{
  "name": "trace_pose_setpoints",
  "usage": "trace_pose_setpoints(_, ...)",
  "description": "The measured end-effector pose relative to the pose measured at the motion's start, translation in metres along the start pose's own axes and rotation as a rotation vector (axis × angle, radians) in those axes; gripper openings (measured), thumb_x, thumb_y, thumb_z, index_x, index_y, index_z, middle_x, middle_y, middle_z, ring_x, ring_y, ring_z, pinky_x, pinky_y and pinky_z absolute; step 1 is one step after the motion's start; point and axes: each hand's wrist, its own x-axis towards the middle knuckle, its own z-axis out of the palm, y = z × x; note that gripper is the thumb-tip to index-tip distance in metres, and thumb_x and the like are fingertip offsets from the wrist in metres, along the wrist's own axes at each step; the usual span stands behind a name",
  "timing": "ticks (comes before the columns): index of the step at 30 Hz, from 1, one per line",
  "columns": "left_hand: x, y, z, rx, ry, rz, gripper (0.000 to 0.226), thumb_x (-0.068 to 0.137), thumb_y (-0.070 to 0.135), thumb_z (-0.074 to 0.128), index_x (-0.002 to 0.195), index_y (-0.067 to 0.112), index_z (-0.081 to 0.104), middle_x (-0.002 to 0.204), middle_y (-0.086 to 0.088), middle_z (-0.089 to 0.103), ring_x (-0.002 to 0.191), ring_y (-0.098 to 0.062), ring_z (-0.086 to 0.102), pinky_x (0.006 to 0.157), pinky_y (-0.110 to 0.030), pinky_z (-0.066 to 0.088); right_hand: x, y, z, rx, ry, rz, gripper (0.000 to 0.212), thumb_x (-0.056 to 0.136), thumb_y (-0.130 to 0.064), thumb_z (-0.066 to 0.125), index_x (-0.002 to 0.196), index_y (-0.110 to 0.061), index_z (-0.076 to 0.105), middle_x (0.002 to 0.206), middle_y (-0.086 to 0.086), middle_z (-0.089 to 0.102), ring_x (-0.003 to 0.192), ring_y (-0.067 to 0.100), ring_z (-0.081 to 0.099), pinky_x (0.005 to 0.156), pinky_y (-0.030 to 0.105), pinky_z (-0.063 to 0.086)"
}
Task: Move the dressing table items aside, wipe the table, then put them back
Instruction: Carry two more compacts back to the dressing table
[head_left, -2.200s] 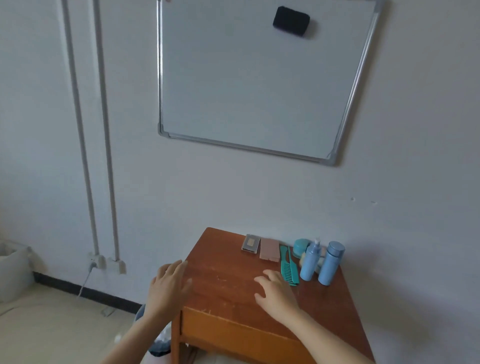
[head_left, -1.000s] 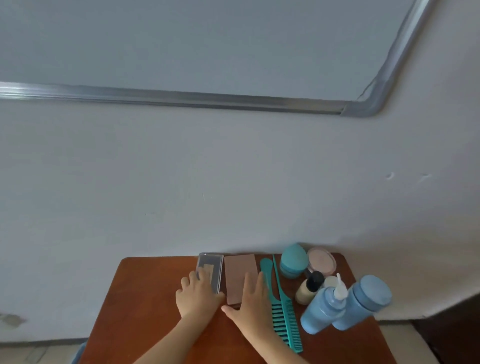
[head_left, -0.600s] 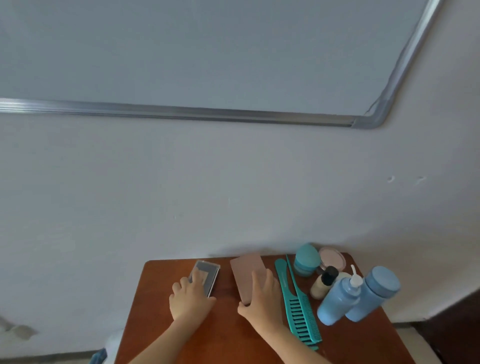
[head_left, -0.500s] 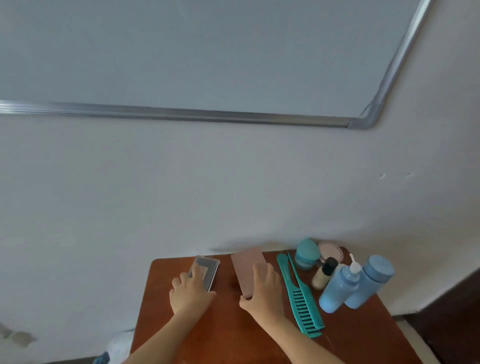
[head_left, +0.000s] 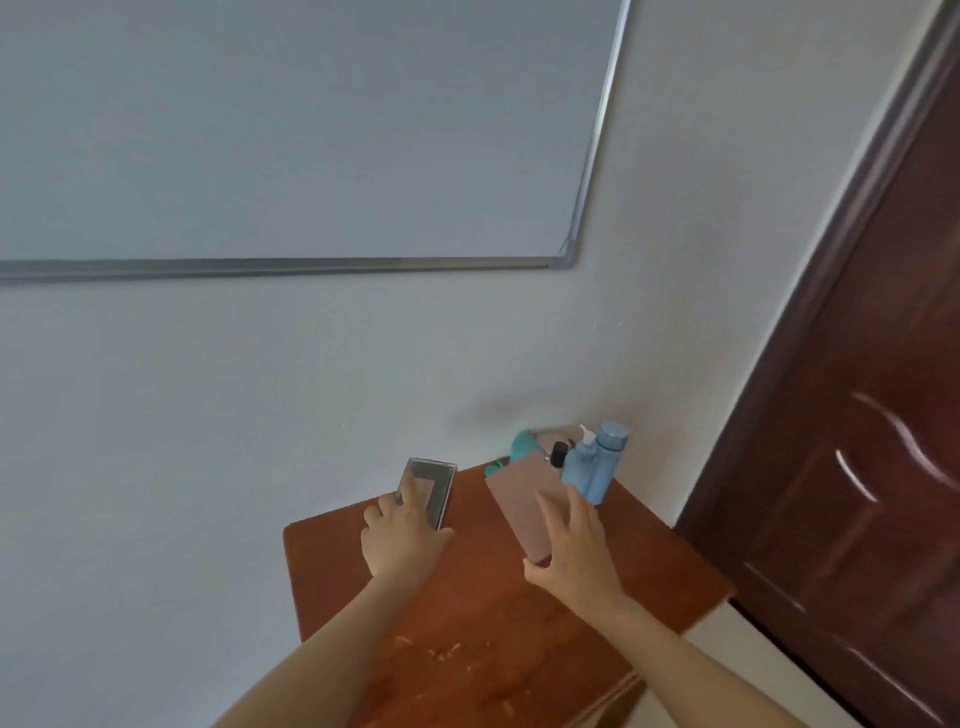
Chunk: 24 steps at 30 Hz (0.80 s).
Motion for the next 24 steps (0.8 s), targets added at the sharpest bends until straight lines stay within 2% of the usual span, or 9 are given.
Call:
trace_pose_setpoints(2, -0.009, 0.024, -0.007, -0.02, 0.01, 0.074, 0.082, 0.08, 0.044, 0.06, 0.143, 0.022, 0.012, 0.129, -0.011, 0.045, 0.12, -0.03, 0.042, 0.094, -0.037, 0.043, -0.01, 0.017, -0.022, -0.025, 0.066, 0.041, 0.08, 0.056, -0.039, 0.08, 0.125, -0.011, 0.051, 0.131, 0.024, 0.045, 0.115, 0.04, 0.051, 0.093, 0.043, 0.046)
trace_pose_setpoints(4, -0.017, 0.05, -0.011, -0.036, 0.016, 0.141, 0.08, 0.081, 0.045, 0.06, 0.141, 0.021, 0.014, 0.127, -0.011, 0.046, 0.119, -0.03, 0.043, 0.093, -0.037, 0.043, -0.022, 0.031, -0.049, -0.036, 0.123, 0.094, 0.079, 0.068, -0.037, 0.073, 0.136, -0.012, 0.041, 0.142, 0.023, 0.03, 0.128, 0.039, 0.034, 0.106, 0.041, 0.032)
trace_pose_setpoints(6, -0.029, 0.077, -0.01, -0.059, 0.005, 0.208, 0.08, 0.08, 0.045, 0.061, 0.141, 0.022, 0.016, 0.124, -0.011, 0.047, 0.116, -0.029, 0.044, 0.091, -0.036, 0.043, -0.039, 0.051, -0.069, -0.016, 0.148, 0.191, 0.079, 0.076, -0.038, 0.065, 0.142, -0.014, 0.03, 0.148, 0.018, 0.017, 0.135, 0.034, 0.022, 0.112, 0.035, 0.02)
trace_pose_setpoints(9, -0.053, 0.119, 0.0, -0.067, -0.037, 0.311, 0.085, 0.078, 0.041, 0.062, 0.144, 0.023, 0.012, 0.126, -0.012, 0.046, 0.118, -0.03, 0.043, 0.092, -0.038, 0.044, -0.073, 0.084, -0.093, -0.032, 0.195, 0.284, 0.079, 0.077, -0.041, 0.064, 0.142, -0.015, 0.028, 0.149, 0.017, 0.013, 0.135, 0.033, 0.02, 0.112, 0.033, 0.018)
trace_pose_setpoints(15, -0.13, 0.209, 0.031, -0.046, -0.118, 0.501, 0.084, 0.081, 0.041, 0.058, 0.146, 0.023, 0.008, 0.136, -0.012, 0.04, 0.128, -0.031, 0.036, 0.101, -0.04, 0.038, -0.164, 0.159, -0.136, -0.121, 0.219, 0.488, 0.076, 0.08, -0.043, 0.059, 0.142, -0.017, 0.025, 0.148, 0.016, 0.012, 0.132, 0.032, 0.021, 0.109, 0.034, 0.022)
trace_pose_setpoints(19, -0.2, 0.272, 0.06, -0.056, -0.187, 0.627, 0.082, 0.08, 0.042, 0.059, 0.144, 0.021, 0.011, 0.132, -0.012, 0.042, 0.123, -0.029, 0.039, 0.097, -0.037, 0.039, -0.241, 0.217, -0.167, -0.129, 0.248, 0.607, 0.073, 0.08, -0.043, 0.059, 0.14, -0.019, 0.025, 0.147, 0.013, 0.012, 0.13, 0.03, 0.021, 0.107, 0.033, 0.025)
trace_pose_setpoints(21, -0.242, 0.303, 0.079, -0.06, -0.231, 0.683, 0.081, 0.08, 0.041, 0.058, 0.143, 0.02, 0.012, 0.13, -0.011, 0.042, 0.121, -0.029, 0.04, 0.094, -0.035, 0.04, -0.285, 0.248, -0.181, -0.162, 0.282, 0.676, 0.074, 0.076, -0.041, 0.065, 0.137, -0.017, 0.032, 0.145, 0.014, 0.019, 0.127, 0.033, 0.028, 0.105, 0.037, 0.03)
trace_pose_setpoints(22, -0.264, 0.319, 0.089, -0.064, -0.249, 0.707, 0.082, 0.08, 0.041, 0.058, 0.143, 0.019, 0.012, 0.129, -0.011, 0.042, 0.119, -0.029, 0.041, 0.094, -0.035, 0.04, -0.307, 0.263, -0.187, -0.185, 0.29, 0.705, 0.076, 0.069, -0.04, 0.071, 0.133, -0.015, 0.039, 0.14, 0.016, 0.028, 0.121, 0.037, 0.037, 0.099, 0.041, 0.038)
trace_pose_setpoints(24, -0.31, 0.351, 0.111, -0.081, -0.296, 0.741, 0.083, 0.079, 0.041, 0.059, 0.143, 0.018, 0.013, 0.128, -0.012, 0.042, 0.117, -0.03, 0.041, 0.094, -0.037, 0.041, -0.358, 0.301, -0.196, -0.187, 0.312, 0.765, 0.079, 0.049, -0.041, 0.079, 0.118, -0.013, 0.051, 0.12, 0.02, 0.048, 0.096, 0.04, 0.056, 0.076, 0.043, 0.053)
